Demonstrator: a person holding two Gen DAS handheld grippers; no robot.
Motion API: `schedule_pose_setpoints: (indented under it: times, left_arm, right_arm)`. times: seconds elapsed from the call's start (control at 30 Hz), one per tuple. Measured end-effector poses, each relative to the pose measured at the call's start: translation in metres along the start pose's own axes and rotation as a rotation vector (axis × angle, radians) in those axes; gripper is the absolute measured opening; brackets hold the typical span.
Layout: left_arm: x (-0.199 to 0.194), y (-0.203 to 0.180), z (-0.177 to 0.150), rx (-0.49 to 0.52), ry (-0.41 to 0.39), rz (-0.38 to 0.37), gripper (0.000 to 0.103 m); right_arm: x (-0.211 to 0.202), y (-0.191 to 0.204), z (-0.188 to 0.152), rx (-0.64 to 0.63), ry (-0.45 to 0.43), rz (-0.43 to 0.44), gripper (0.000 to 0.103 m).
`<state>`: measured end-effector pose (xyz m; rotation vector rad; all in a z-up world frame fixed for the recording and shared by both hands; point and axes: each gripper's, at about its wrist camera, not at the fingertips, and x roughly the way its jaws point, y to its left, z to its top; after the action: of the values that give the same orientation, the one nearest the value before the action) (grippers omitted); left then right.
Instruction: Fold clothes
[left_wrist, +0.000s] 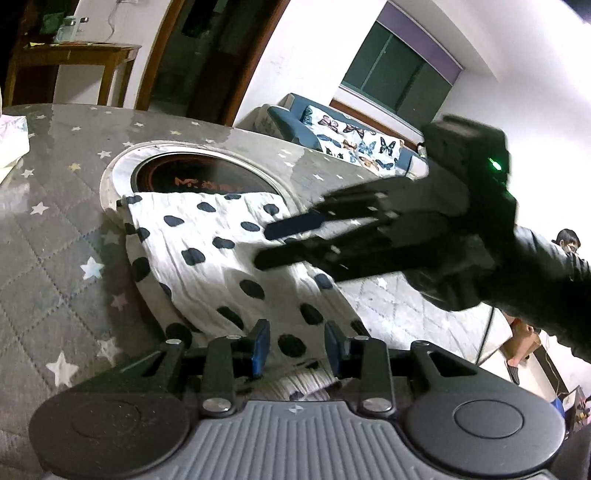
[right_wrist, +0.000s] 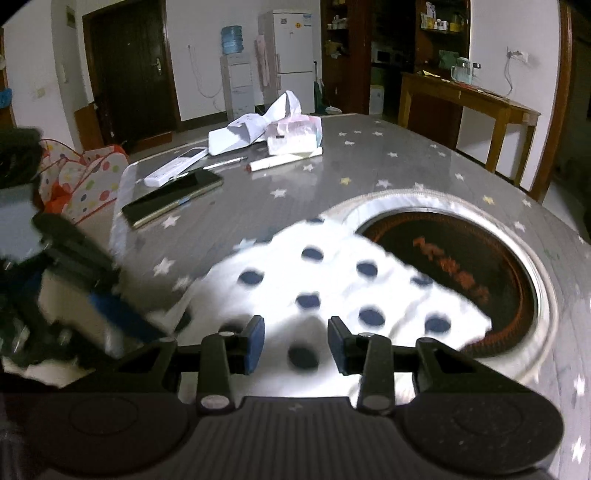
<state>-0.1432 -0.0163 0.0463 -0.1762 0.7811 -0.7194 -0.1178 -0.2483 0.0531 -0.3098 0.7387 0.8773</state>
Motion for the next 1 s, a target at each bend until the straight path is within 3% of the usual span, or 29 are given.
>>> schedule_pose_setpoints:
  times: [0.17,0.27,0.53,0.8,1.0]
  left_arm:
    - [-0.002,-0.005,-0.001,0.016,0.004,0.011,0.039]
    - [-0.010,-0.008,-0.002,0.038,-0.008,0.023,0.047]
    - [-0.026,0.000,-0.016,0.047,0.015,0.093,0.054]
    - [-0.013,-0.004,-0.028,0.105,0.070,0.114,0.067]
    - [-0.001,0.000,-0.031,0.101,0.091,0.141,0.068]
  right_arm:
    - [-0.004,0.007,-0.019,-0.008,0.017,-0.014,0.043]
    - [-0.006,0.011,-0.030,-0.012,0.027,-0.023,0.045]
    - [-0.016,-0.014,-0.010,0.012,-0.035,-0.096,0.048]
    - [0.012,-0.059,0.012,0.086,-0.049,-0.186,0.049]
    - [0.041,-0.088,0.019,0.153,-0.026,-0.205,0.050]
